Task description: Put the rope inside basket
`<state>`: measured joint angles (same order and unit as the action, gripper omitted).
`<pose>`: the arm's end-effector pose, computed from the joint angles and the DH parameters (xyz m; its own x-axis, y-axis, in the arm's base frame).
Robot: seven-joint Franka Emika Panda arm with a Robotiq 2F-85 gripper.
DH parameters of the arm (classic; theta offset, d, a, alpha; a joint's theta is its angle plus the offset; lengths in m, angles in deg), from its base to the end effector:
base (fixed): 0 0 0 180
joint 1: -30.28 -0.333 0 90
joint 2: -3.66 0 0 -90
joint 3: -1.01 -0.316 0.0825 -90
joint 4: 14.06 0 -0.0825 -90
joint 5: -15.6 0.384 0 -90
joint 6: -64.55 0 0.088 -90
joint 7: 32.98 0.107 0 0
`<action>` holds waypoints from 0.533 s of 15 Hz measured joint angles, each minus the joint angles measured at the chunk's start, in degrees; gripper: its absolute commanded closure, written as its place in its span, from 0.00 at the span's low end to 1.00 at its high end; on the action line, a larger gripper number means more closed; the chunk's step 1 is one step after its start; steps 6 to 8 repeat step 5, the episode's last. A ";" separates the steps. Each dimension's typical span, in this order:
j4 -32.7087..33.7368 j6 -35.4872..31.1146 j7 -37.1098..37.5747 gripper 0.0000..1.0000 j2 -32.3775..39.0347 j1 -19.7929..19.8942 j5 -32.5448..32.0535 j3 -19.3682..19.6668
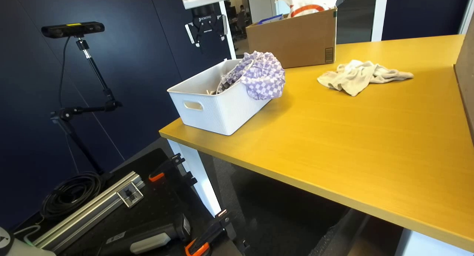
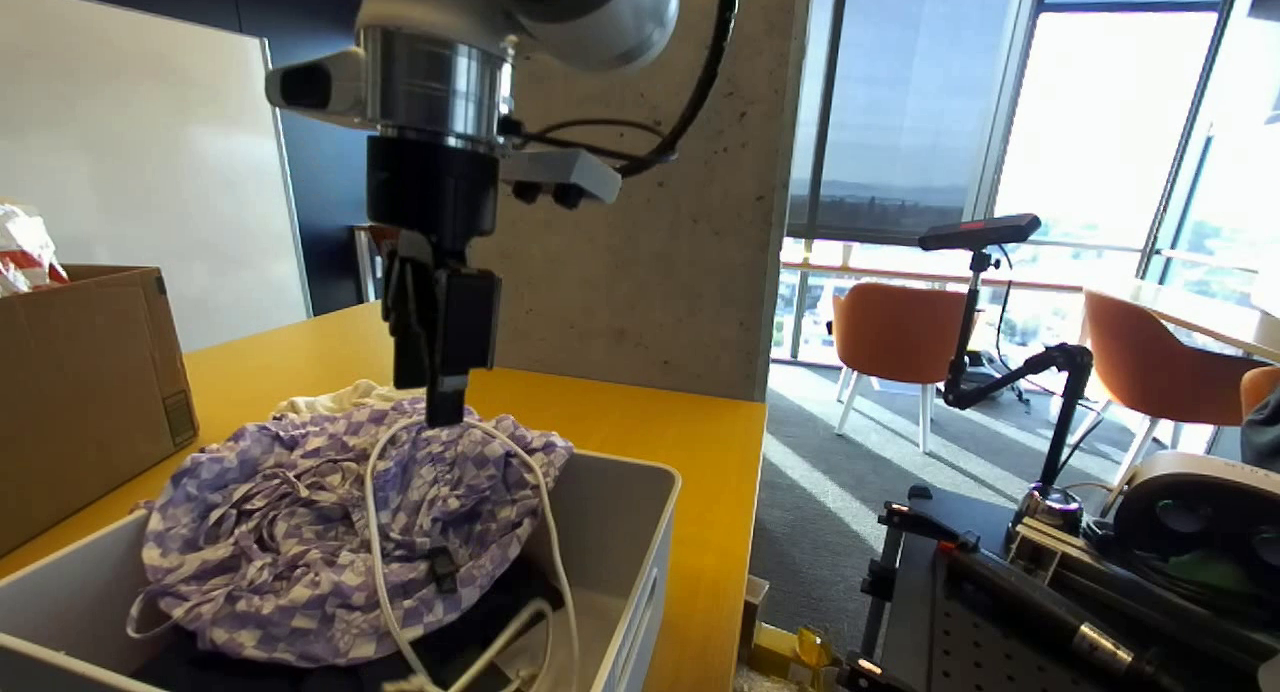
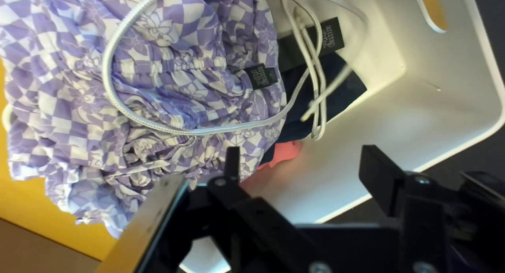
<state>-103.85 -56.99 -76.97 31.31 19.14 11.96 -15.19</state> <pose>0.6293 0.2910 0.3812 0.3228 0.9394 0.1157 0.9453 -0.3261 0.0104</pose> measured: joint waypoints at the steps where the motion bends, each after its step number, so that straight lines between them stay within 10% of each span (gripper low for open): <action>1: -0.08 0.72 0.79 0.00 -1.00 -0.02 -0.78 0.38; 8: -1.33 1.09 3.90 0.00 -4.09 0.14 -4.05 2.57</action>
